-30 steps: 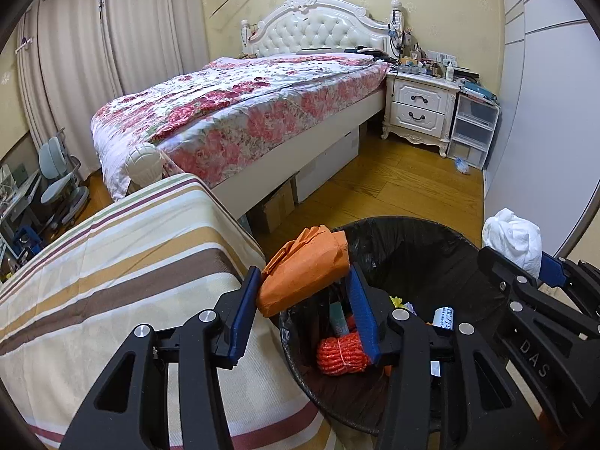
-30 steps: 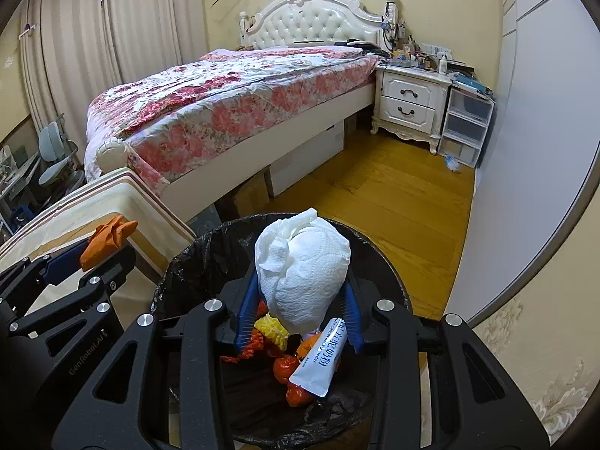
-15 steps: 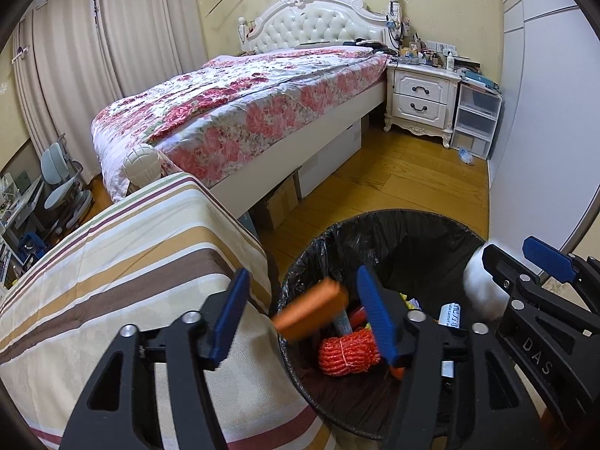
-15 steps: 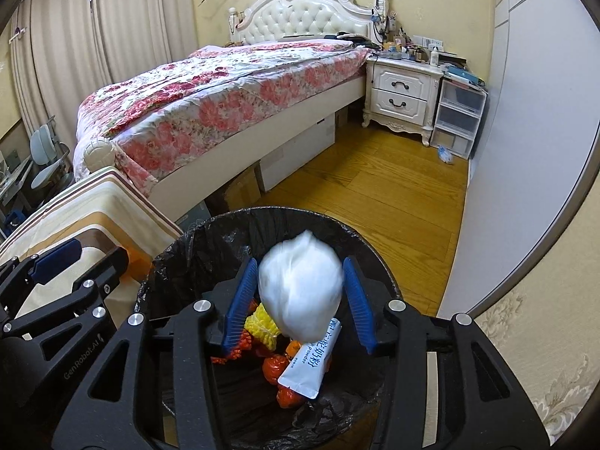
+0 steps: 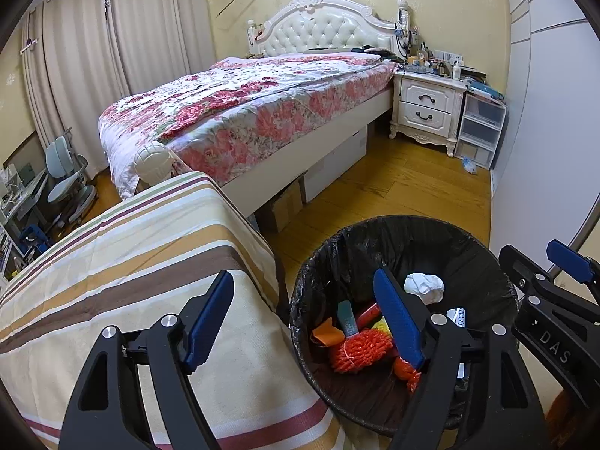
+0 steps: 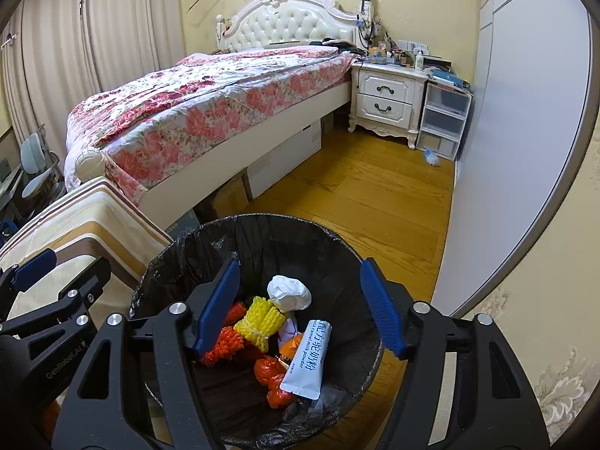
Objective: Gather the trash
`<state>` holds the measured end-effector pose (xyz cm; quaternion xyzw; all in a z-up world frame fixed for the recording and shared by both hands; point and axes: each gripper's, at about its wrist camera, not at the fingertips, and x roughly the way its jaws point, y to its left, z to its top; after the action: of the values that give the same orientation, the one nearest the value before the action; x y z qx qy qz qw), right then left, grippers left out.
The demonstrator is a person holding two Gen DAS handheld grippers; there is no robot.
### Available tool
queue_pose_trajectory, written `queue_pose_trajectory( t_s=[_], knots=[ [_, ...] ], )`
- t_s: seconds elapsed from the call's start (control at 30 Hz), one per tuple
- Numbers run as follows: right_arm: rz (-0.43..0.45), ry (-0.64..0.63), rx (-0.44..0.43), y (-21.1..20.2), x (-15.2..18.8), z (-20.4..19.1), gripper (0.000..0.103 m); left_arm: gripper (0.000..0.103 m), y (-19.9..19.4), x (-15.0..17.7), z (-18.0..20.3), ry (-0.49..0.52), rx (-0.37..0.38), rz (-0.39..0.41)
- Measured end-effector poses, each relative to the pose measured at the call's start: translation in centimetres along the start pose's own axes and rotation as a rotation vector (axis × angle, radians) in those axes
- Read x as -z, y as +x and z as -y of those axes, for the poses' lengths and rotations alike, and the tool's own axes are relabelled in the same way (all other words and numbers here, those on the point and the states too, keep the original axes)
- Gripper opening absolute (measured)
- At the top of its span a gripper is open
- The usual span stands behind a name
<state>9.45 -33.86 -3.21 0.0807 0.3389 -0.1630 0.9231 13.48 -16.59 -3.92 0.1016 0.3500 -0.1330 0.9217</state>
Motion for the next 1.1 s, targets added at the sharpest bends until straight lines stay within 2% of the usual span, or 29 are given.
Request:
queue_pose_trajectory(
  t_s=[0.4, 1.1],
  knots=[
    [0.040, -0.047, -0.019, -3.6, 0.9, -2.8, 0.085, 0.081, -3.9, 1.8, -3.0, -0.039, -0.042, 0.045],
    [0.112, -0.087, -0.084, -11.1, 2.6, -6.0, 0.091, 0.085, -11.3, 4.5, -8.7, -0.159, -0.073, 0.122]
  ],
)
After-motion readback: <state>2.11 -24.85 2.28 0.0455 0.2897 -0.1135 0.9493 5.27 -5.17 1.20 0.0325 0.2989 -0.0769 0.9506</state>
